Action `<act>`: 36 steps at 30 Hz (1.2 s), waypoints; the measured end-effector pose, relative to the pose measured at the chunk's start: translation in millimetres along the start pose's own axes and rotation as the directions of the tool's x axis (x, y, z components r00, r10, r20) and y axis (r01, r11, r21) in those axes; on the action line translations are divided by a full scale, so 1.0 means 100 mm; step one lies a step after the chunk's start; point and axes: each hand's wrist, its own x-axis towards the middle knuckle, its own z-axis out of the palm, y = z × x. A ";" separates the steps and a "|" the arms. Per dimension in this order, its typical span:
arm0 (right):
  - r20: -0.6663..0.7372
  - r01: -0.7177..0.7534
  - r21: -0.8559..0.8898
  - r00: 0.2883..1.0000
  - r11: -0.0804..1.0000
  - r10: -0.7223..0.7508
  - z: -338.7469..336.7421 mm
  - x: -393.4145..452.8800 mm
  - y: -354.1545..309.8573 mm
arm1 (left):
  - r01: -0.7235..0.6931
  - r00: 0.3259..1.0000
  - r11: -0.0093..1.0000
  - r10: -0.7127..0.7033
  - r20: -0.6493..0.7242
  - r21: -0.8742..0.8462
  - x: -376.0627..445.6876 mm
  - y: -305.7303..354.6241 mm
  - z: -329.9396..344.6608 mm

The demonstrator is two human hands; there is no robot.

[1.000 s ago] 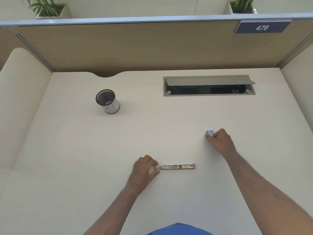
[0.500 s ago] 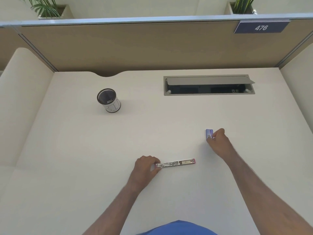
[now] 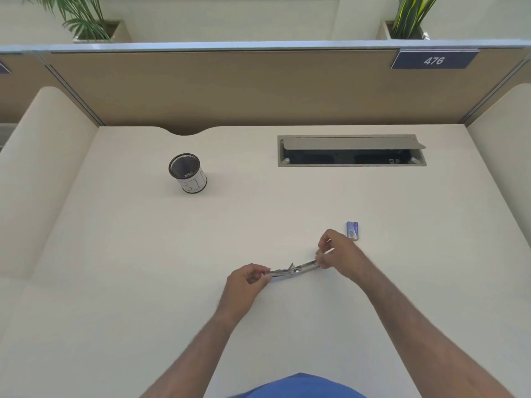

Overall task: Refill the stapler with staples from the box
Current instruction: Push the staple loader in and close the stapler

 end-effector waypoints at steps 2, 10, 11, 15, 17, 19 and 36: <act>0.015 0.003 0.073 1.000 0.997 -0.004 0.03 -0.01 0.03 | 0.008 1.000 0.999 -0.008 -0.005 -0.032 -0.02 -0.01 -0.01; -0.002 0.013 0.213 1.000 0.977 -0.013 0.10 -0.07 0.15 | 0.008 1.000 0.993 -0.010 -0.021 -0.119 -0.10 -0.09 -0.02; -0.012 0.005 0.236 1.000 0.972 -0.003 0.11 -0.08 0.16 | 0.006 1.000 0.992 -0.009 -0.021 -0.127 -0.11 -0.10 -0.02; 0.005 -0.027 0.417 1.000 0.909 0.027 0.18 -0.11 0.16 | -0.001 0.999 0.988 -0.004 -0.032 -0.156 -0.12 -0.08 -0.01; 0.031 -0.053 0.516 0.999 0.855 0.043 0.23 -0.11 0.14 | -0.005 0.999 0.987 -0.001 -0.036 -0.163 -0.12 -0.05 0.00; 0.047 -0.060 0.557 0.998 0.828 0.041 0.25 -0.10 0.11 | -0.008 0.999 0.986 0.002 -0.038 -0.165 -0.11 -0.02 0.00; 0.039 0.054 0.538 0.995 0.841 -0.088 0.27 -0.05 -0.12 | -0.049 0.999 0.990 0.048 -0.011 -0.133 -0.04 0.07 0.00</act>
